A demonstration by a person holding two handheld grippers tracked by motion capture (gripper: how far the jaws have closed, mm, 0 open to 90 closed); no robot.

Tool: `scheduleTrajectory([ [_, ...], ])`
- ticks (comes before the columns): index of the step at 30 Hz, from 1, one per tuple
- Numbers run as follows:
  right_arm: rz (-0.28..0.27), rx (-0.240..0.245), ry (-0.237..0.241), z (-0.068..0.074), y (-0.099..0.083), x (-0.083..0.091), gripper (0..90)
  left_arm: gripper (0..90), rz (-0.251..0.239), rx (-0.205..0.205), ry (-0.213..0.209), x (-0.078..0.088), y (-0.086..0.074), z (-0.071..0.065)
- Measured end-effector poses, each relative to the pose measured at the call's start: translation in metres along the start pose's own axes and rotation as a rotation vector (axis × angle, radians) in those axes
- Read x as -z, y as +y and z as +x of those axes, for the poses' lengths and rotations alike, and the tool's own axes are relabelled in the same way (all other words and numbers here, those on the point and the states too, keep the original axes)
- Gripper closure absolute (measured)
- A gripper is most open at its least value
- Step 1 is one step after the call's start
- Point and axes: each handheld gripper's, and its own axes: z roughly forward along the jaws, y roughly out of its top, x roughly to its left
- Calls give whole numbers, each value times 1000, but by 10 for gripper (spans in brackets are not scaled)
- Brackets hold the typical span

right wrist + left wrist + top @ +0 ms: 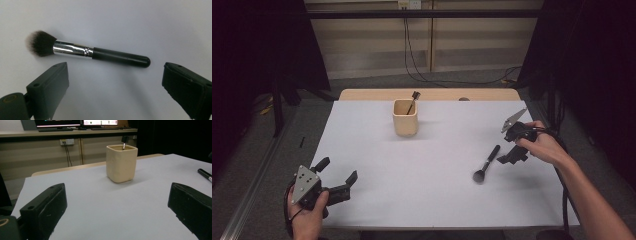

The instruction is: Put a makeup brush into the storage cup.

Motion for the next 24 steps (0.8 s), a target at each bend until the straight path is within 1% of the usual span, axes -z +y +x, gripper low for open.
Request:
scheduleTrajectory([
  [1,8,16,7,-1,1,0,63,23,1,1,0,0,0,0],
  [2,32,35,27,-2,3,0,55,23,4,-3,0,0,0,0],
  [3,51,54,58,-2,5,0,34,23,4,-3,-1,0,0,0],
  [4,56,64,84,-2,6,0,31,23,2,-1,0,0,0,0],
  [6,75,93,74,-2,9,-3,56,23,1,1,3,0,0,0],
  [8,99,138,87,-3,11,-6,36,21,-3,9,4,1,0,1],
  [9,108,143,87,-3,12,-6,41,21,-4,11,8,1,0,1],
  [10,86,161,67,-3,12,-8,69,21,-4,10,8,1,0,1],
  [11,80,169,62,-3,13,-9,85,20,-5,10,9,1,0,1],
  [12,92,161,67,-4,13,-11,62,20,-5,11,8,1,0,1],
  [13,105,173,69,-4,14,-13,60,19,-4,10,7,1,0,1],
  [14,113,200,64,-4,14,-15,76,20,-3,11,5,0,0,1],
  [15,119,212,58,-4,14,-17,76,20,-2,7,2,0,0,1],
  [16,129,201,57,-4,15,-19,74,20,0,7,2,0,0,1],
  [17,145,201,55,-3,16,-20,82,20,3,3,1,0,0,1],
  [18,147,239,50,-4,17,-21,83,19,4,3,3,0,0,1],
  [19,153,227,53,-2,18,-21,74,17,2,9,1,0,0,1],
  [21,161,255,55,-3,20,-24,79,17,2,10,2,0,0,1],
  [23,181,263,54,-3,20,-28,82,17,4,8,2,0,-1,2],
  [24,185,282,53,-5,20,-31,83,17,4,9,1,-1,-1,1],
])
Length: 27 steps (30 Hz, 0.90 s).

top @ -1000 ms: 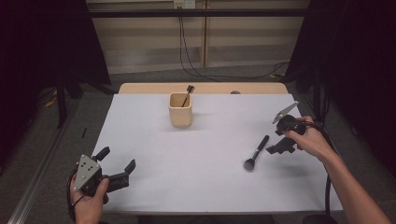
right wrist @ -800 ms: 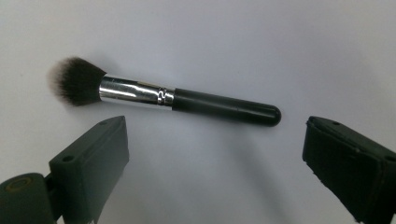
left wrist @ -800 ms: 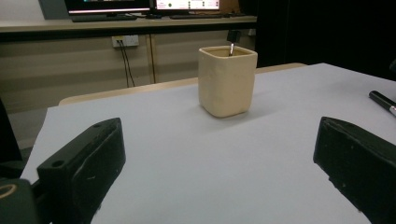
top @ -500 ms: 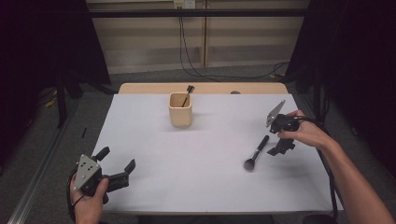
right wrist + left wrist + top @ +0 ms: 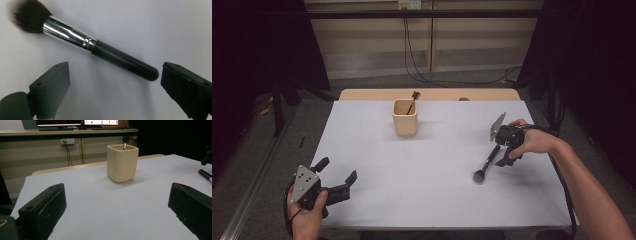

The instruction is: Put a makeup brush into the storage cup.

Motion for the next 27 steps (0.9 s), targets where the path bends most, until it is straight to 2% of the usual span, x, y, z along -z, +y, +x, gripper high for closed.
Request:
scheduleTrajectory([
  [5,22,-2,1,-6,3,-7,97,17,2,-3,-2,-1,0,0],
  [10,37,-9,-1,-9,4,-13,163,12,8,-2,5,-1,-1,0],
  [15,54,18,-13,-11,3,-20,170,12,12,-5,-1,-2,-1,0],
  [19,62,4,-14,-12,2,-23,191,11,21,-5,-7,-4,-1,0],
  [22,48,17,-4,-15,2,-25,193,11,20,-6,-9,-4,-1,0],
  [24,51,-22,7,-16,1,-24,220,11,20,-7,-8,-4,-1,0],
  [27,33,-21,8,-17,0,-23,264,11,19,-12,-6,-3,-1,1],
])
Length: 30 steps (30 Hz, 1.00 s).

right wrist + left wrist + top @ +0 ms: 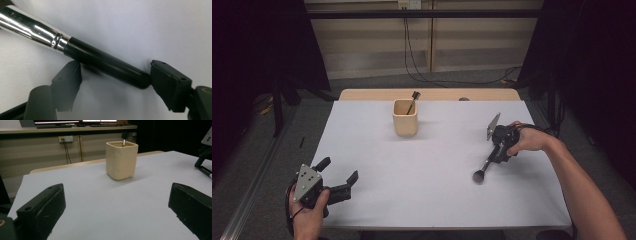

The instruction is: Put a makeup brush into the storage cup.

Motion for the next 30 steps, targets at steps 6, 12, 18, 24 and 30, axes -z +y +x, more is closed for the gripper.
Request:
scheduleTrajectory([
  [6,1,16,26,-2,1,-1,314,11,3,0,-4,-2,0,0],
  [12,5,36,53,0,1,1,423,11,4,1,-3,-2,0,0],
  [18,44,76,65,3,7,1,518,11,4,-5,-7,-1,0,0],
  [24,76,93,73,6,11,2,586,11,1,1,-5,0,0,0],
  [30,81,128,81,9,12,3,696,11,3,-1,-4,0,0,0],
])
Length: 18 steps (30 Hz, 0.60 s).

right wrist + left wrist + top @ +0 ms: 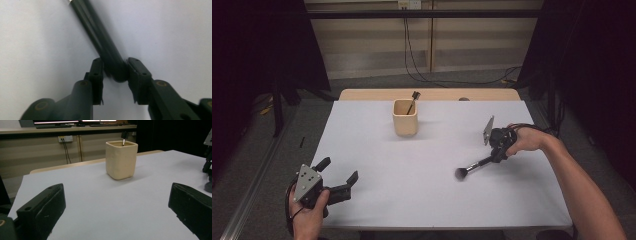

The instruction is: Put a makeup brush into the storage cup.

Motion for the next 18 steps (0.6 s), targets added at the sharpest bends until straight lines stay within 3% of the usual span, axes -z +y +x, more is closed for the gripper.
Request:
scheduleTrajectory([
  [3,4,-2,6,2,0,1,743,11,2,-4,1,0,0,0],
  [10,-5,-5,5,2,0,1,762,11,0,-1,2,1,0,0],
  [18,-30,-51,57,5,-2,3,764,11,1,-2,5,1,0,0],
])
